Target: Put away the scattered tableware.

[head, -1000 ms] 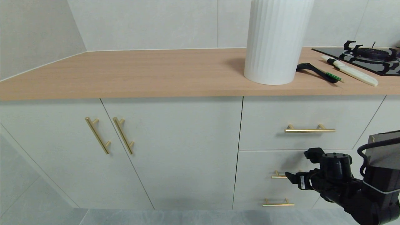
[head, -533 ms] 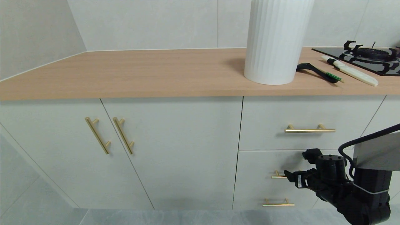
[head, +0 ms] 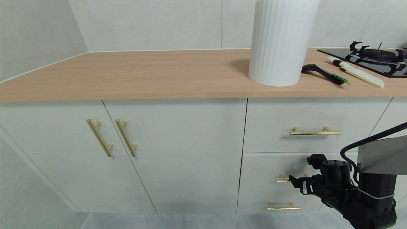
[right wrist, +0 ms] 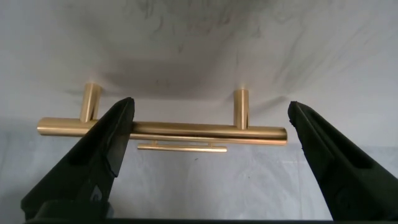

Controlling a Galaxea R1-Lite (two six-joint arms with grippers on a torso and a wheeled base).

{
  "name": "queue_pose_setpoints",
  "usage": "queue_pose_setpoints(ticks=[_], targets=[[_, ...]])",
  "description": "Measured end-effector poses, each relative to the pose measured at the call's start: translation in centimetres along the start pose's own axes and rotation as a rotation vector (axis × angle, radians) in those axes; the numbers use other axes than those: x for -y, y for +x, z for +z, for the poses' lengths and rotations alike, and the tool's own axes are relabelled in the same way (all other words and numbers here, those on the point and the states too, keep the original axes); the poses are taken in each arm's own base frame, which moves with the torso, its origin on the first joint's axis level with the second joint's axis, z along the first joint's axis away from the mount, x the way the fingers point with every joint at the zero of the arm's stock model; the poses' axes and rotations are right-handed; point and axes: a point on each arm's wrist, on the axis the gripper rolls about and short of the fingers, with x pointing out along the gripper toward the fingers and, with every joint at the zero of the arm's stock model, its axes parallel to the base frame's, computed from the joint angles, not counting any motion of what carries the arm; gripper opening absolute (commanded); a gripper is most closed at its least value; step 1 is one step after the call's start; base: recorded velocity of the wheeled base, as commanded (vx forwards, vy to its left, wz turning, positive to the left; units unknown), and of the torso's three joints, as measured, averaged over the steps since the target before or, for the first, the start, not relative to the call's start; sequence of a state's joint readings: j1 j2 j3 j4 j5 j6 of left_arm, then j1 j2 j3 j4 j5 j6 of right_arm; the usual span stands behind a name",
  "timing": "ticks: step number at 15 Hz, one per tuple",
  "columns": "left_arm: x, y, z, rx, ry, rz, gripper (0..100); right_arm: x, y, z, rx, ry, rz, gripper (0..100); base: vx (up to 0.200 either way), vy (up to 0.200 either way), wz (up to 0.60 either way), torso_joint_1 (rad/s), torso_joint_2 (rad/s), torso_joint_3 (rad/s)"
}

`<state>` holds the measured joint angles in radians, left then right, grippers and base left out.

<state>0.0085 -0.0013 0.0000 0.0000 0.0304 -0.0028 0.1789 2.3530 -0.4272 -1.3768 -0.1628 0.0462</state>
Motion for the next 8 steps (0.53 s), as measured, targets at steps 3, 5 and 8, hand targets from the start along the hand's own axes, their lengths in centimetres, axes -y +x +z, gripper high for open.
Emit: queue_pose_setpoints(ticks=[3,5,8], targets=[[0.0,0.0,0.0,0.0,0.0,0.001,100,0.1,-0.3,-0.4,-0.026,-0.027,-0.001,100,0.0,0.0,0.0,0.0,0.0,0.0],[0.0,0.0,0.0,0.0,0.0,0.0,100,0.1,-0.8,-0.5,-0.053,-0.034,0.003,100,0.0,0.0,0.0,0.0,0.0,0.0],[0.0,0.0,0.0,0.0,0.0,0.0,100,0.3,-2.7,0.0,-0.152,-0.064,0.011,100,0.0,0.0,0.0,0.0,0.0,0.0]])
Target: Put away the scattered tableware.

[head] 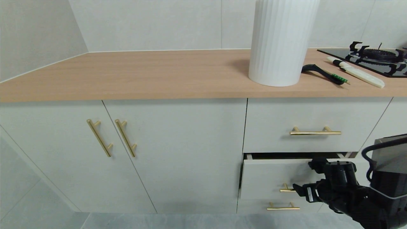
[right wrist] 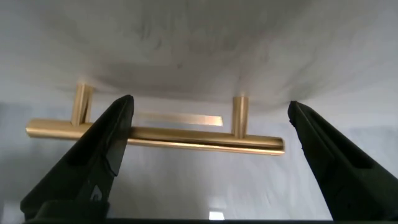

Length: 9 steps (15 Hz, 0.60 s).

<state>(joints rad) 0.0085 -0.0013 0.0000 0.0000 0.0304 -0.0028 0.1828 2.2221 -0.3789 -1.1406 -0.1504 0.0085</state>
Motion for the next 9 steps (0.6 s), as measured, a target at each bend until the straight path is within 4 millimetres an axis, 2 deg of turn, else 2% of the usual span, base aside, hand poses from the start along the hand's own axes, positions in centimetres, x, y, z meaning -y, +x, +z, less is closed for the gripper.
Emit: queue_pose_setpoints(ticks=[4,8,9], targets=[[0.0,0.0,0.0,0.0,0.0,0.0,100,-0.1,-6.3,2.4,-0.115,-0.057,0.046,100,0.0,0.0,0.0,0.0,0.0,0.0],[0.0,0.0,0.0,0.0,0.0,0.0,100,0.2,-13.6,6.5,0.008,-0.062,0.079,100,0.0,0.0,0.0,0.0,0.0,0.0],[0.0,0.0,0.0,0.0,0.0,0.0,100,0.3,-14.6,7.3,0.062,-0.053,0.085,100,0.0,0.0,0.0,0.0,0.0,0.0]])
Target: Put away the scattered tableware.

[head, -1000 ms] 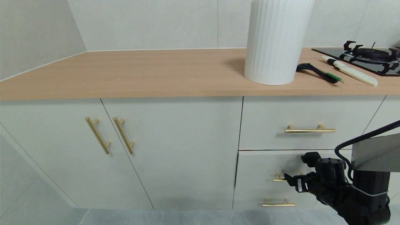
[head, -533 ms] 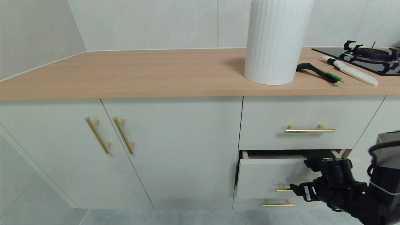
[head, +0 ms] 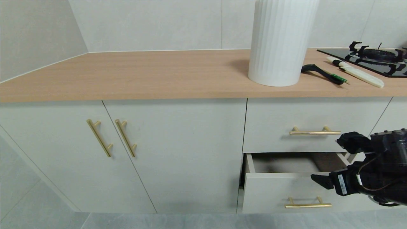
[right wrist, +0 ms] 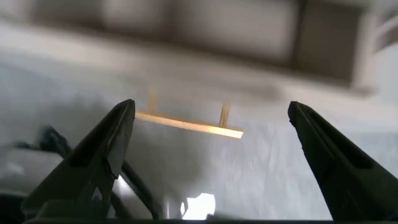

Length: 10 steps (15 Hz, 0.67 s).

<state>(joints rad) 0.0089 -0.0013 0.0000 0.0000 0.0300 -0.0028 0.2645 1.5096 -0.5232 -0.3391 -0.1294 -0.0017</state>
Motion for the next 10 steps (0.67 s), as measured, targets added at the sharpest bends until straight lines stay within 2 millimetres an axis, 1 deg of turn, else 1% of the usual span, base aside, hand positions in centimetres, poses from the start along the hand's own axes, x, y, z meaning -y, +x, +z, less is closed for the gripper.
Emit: queue_pose_setpoints(ticks=[1,3,5,8,10], targets=[[0.0,0.0,0.0,0.0,0.0,0.0,100,0.0,-0.6,0.8,0.058,0.011,0.002,100,0.0,0.0,0.0,0.0,0.0,0.0],[0.0,0.0,0.0,0.0,0.0,0.0,100,0.0,-0.6,1.4,0.113,0.046,0.005,100,0.0,0.0,0.0,0.0,0.0,0.0],[0.0,0.0,0.0,0.0,0.0,0.0,100,-0.2,0.6,1.5,0.126,0.08,0.001,100,0.0,0.0,0.0,0.0,0.0,0.0],[0.0,0.0,0.0,0.0,0.0,0.0,100,-0.6,3.5,1.5,0.169,0.118,-0.018,100,0.0,0.0,0.0,0.0,0.0,0.0],[0.0,0.0,0.0,0.0,0.0,0.0,100,-0.9,5.1,1.0,0.19,0.125,-0.025,100,0.0,0.0,0.0,0.0,0.0,0.0]])
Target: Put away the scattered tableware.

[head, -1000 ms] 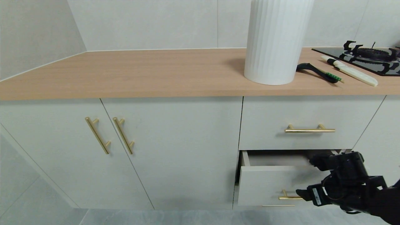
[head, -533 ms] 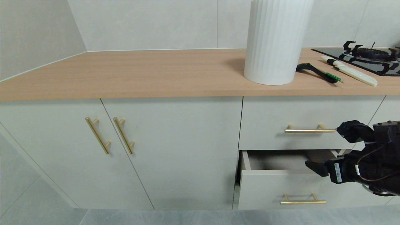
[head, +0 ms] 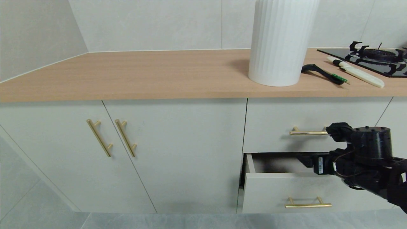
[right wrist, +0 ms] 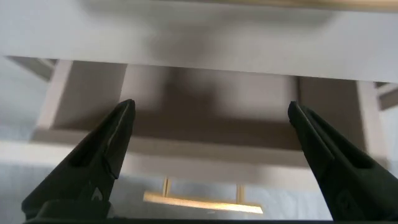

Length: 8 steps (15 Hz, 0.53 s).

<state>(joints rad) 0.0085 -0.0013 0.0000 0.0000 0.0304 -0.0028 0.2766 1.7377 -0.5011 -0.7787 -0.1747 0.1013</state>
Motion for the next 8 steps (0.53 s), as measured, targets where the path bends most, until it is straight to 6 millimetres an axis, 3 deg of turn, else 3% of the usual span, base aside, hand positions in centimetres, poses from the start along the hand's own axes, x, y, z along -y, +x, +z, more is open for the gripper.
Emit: queue_pose_setpoints(ticks=[4,8], targets=[[0.0,0.0,0.0,0.0,0.0,0.0,100,-0.8,2.0,-2.1,-0.054,-0.02,-0.04,100,0.0,0.0,0.0,0.0,0.0,0.0],[0.0,0.0,0.0,0.0,0.0,0.0,100,-0.8,2.4,-3.0,-0.092,-0.033,-0.044,100,0.0,0.0,0.0,0.0,0.0,0.0]])
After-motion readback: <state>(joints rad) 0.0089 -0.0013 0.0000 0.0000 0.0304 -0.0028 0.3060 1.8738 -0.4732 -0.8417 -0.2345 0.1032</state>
